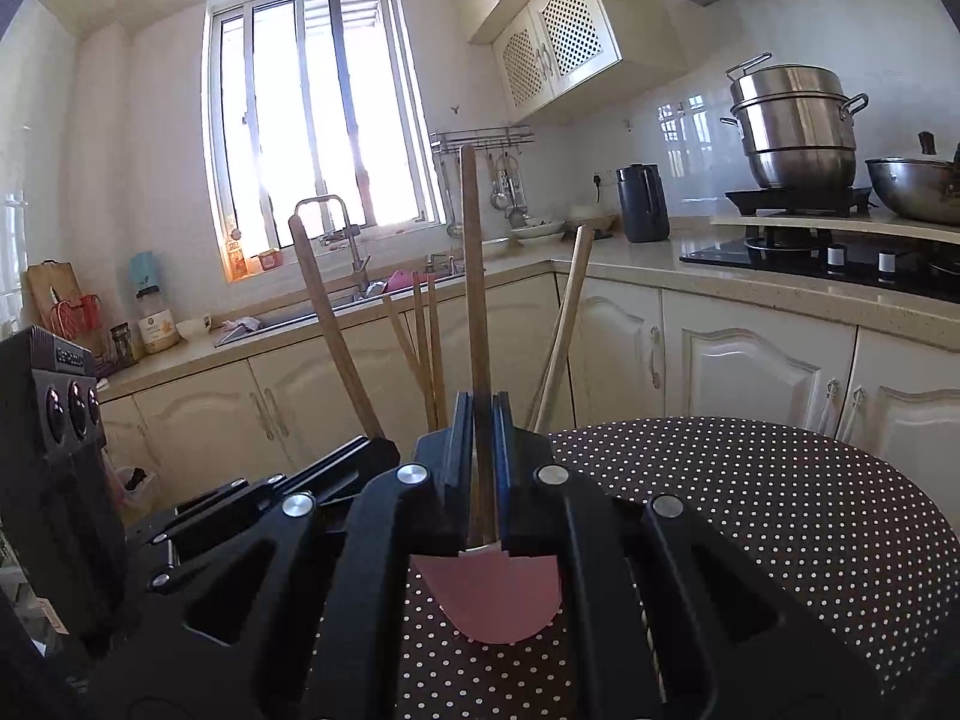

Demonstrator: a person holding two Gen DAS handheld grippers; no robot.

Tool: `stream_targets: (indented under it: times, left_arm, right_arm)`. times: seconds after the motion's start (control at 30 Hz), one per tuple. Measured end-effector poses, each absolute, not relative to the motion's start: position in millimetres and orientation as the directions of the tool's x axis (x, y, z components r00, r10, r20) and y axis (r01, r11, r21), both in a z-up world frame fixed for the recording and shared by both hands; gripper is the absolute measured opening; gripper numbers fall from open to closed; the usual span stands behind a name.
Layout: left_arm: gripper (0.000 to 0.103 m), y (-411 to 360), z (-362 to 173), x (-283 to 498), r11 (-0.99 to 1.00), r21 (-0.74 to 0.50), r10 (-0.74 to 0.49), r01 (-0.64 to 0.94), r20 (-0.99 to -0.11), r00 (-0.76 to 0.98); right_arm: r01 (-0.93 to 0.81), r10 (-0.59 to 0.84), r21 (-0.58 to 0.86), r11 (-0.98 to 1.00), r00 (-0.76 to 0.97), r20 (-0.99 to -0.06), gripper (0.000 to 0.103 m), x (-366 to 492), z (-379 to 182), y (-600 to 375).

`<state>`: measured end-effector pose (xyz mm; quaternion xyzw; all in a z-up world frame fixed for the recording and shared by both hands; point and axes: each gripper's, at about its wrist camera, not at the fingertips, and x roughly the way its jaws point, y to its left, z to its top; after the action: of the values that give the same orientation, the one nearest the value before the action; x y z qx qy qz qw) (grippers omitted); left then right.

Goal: Organize utensils
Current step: 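Open the left tool to release its chopstick while the right tool opens too, then move the left tool back to the loose chopsticks while the right tool follows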

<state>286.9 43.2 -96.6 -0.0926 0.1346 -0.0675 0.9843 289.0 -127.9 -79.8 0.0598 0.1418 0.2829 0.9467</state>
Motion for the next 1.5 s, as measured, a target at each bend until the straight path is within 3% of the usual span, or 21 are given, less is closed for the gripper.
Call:
stream_targets:
  times: [0.1, 0.23, 0.3, 0.43, 0.5, 0.7, 0.77, 0.83, 0.9, 1.23, 1.5]
  left_arm:
    - [0.025, 46, -92, 278, 0.977, -0.191, -0.137, 0.090, -0.248, 0.959]
    - [0.030, 50, -81, 263, 0.983, -0.173, -0.098, 0.059, -0.229, 0.968]
    - [0.039, 51, -75, 256, 0.984, -0.170, -0.092, 0.054, -0.223, 0.971]
    - [0.044, 50, -62, 238, 0.987, -0.156, -0.068, 0.036, -0.208, 0.976]
    - [0.052, 48, -56, 230, 0.989, -0.146, -0.054, 0.025, -0.202, 0.978]
    - [0.059, 38, -38, 203, 0.991, -0.127, -0.051, 0.028, -0.180, 0.982]
    - [0.062, 33, -34, 195, 0.993, -0.114, -0.047, 0.028, -0.171, 0.984]
    - [0.063, 26, -30, 188, 0.994, -0.105, -0.056, 0.038, -0.168, 0.984]
    - [0.064, 20, -28, 183, 0.995, -0.095, -0.057, 0.041, -0.171, 0.984]
    - [0.065, -19, -42, 185, 0.995, -0.053, -0.095, 0.083, -0.288, 0.953]
    - [0.065, -52, -83, 231, 0.986, -0.033, -0.152, 0.163, -0.582, 0.799]
  right_arm:
    - [-0.510, 0.542, 0.185, 0.840, 0.805, -0.240, 0.008, 281, -77, -128]
    - [-0.501, 0.535, 0.191, 0.844, 0.808, -0.245, 0.009, 271, -71, -130]
    - [-0.498, 0.533, 0.194, 0.845, 0.811, -0.241, 0.009, 264, -67, -133]
    - [-0.495, 0.529, 0.190, 0.848, 0.818, -0.228, 0.009, 250, -56, -140]
    - [-0.492, 0.524, 0.187, 0.850, 0.823, -0.220, 0.009, 242, -51, -144]
    - [-0.487, 0.518, 0.185, 0.854, 0.832, -0.201, 0.010, 218, -39, -159]
    - [-0.482, 0.511, 0.183, 0.857, 0.838, -0.191, 0.017, 209, -35, -166]
    - [-0.476, 0.505, 0.182, 0.860, 0.844, -0.179, 0.038, 202, -33, -174]
    - [-0.469, 0.496, 0.177, 0.866, 0.852, -0.170, 0.043, 195, -31, -182]
    - [-0.408, 0.444, 0.187, 0.894, 0.866, -0.229, 0.043, 190, -41, -230]
    - [-0.340, 0.394, 0.199, 0.919, 0.815, -0.426, 0.043, 218, -76, -257]
